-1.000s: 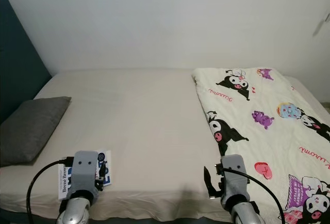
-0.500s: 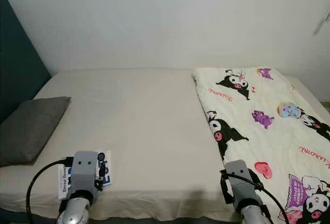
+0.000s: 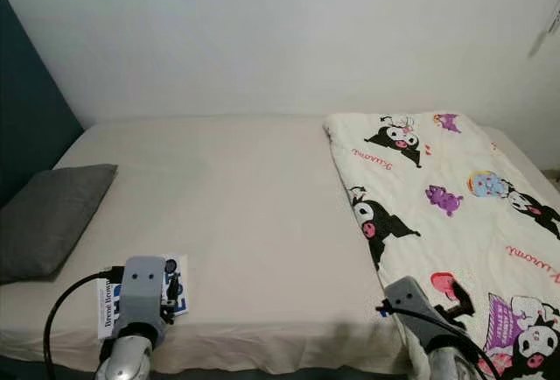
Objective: Clean up the room
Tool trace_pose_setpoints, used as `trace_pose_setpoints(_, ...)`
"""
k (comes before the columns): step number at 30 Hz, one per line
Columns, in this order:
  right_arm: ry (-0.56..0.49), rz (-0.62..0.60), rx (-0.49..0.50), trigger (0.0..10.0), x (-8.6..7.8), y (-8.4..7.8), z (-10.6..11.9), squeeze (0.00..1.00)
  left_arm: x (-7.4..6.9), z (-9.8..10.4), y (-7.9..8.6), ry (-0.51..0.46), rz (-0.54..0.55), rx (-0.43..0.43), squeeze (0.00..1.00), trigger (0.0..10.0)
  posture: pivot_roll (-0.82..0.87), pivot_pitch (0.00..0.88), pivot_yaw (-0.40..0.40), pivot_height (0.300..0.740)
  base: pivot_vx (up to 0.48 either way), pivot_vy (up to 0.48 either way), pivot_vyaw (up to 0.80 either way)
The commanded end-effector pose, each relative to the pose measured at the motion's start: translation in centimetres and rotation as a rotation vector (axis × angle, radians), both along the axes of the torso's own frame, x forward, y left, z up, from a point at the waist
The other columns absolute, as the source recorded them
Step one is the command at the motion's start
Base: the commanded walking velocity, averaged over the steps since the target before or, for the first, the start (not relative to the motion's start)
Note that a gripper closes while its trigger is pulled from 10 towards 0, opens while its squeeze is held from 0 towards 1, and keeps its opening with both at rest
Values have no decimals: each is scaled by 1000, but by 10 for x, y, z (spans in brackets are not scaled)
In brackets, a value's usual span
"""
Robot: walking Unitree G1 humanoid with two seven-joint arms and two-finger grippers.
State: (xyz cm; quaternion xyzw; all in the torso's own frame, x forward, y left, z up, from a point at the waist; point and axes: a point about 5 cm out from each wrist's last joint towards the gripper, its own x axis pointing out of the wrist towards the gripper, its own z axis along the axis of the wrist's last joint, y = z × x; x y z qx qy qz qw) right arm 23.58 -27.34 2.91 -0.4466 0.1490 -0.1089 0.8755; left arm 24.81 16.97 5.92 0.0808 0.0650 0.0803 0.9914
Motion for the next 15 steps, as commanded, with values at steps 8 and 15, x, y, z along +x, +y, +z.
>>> trace_pose_setpoints(8, 17, 54, 36, 10000, -2, 6, -8, 0, -2, -6, 1, 22, 2, -5, 0, 10000, -28, 165, -4, 740, 0, 0, 0)
trace_pose_setpoints(15, 52, 39, 204, 10000, -2, 3, -17, 0, -1, -5, 0, 19, 1, -4, 0, 10000, -28, 162, -8, 740, 0, 0, 0)
